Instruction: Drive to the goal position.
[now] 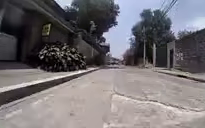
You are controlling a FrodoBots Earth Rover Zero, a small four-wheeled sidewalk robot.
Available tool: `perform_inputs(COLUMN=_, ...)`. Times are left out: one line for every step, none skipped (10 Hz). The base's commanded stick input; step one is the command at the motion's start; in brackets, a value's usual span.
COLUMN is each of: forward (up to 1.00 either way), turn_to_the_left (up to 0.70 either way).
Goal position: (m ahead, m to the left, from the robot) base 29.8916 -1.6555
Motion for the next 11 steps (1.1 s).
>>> perform_inputs(forward=1.00, turn_to_the_left=0.00)
perform_inputs(forward=1.00, turn_to_the_left=0.00)
perform_inputs(forward=1.00, turn_to_the_left=-0.04)
perform_inputs(forward=1.00, turn_to_the_left=-0.15)
perform_inputs(forward=1.00, turn_to_the_left=-0.26)
perform_inputs(forward=1.00, turn_to_the_left=-0.27)
perform_inputs(forward=1.00, turn_to_the_left=-0.21)
perform_inputs(forward=1.00, turn_to_the_left=-0.14)
perform_inputs(forward=1.00, turn_to_the_left=-0.12)
perform_inputs(forward=1.00, turn_to_the_left=-0.15)
perform_inputs(forward=1.00, turn_to_the_left=-0.31)
